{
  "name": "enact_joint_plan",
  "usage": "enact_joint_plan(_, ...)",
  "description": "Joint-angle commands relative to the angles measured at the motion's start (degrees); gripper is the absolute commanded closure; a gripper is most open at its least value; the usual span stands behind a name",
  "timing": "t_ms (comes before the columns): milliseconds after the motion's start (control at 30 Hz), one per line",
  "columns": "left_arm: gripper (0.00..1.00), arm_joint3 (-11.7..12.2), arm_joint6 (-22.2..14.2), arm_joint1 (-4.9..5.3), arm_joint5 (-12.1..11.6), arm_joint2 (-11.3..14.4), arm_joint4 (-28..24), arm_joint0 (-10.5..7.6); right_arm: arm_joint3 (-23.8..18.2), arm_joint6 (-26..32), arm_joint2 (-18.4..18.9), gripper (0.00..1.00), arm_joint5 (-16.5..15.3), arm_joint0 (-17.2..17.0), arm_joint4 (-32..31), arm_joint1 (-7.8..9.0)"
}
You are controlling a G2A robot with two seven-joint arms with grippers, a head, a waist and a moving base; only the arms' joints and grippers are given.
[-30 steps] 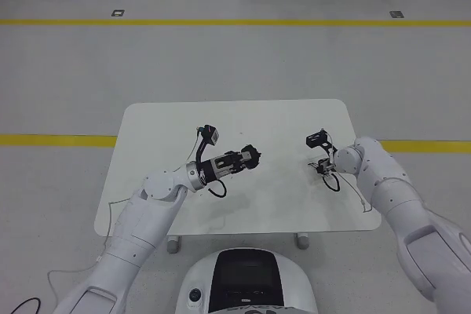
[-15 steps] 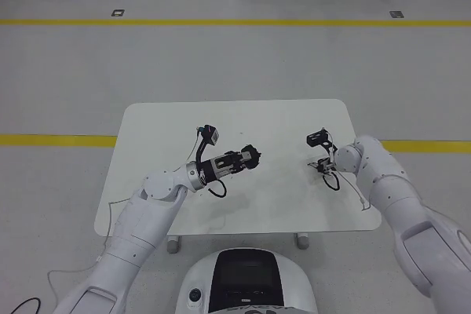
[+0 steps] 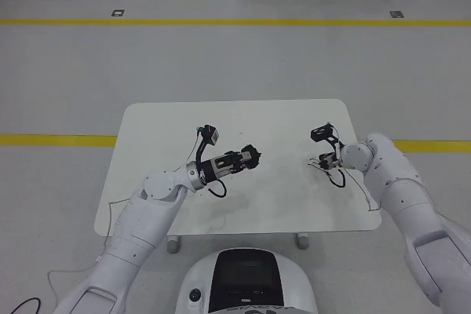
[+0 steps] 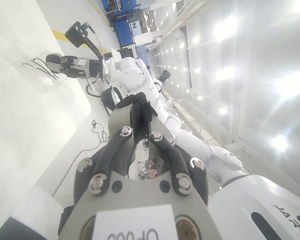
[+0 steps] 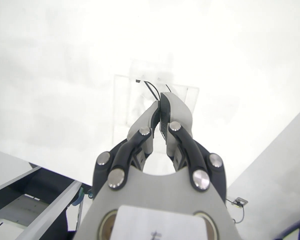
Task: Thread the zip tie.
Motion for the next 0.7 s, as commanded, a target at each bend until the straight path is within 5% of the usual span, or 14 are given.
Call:
enact_joint_plan(0,1.00,0.00,0.00,0.00,0.00,0.00,0.00,0.00,-3.18,0.78,1.79,1.00,0.04,-1.52,1.34,1.15)
enact_joint_plan(333,1.00,0.00,0.00,0.00,0.00,0.00,0.00,0.00,-22.36,1.77,10.90,1.00,0.04,-12.36,16.69,7.95)
enact_joint_plan(667,1.00,0.00,0.00,0.00,0.00,0.00,0.00,0.00,-23.50,0.87,11.02,1.00,0.04,-13.05,18.34,8.08)
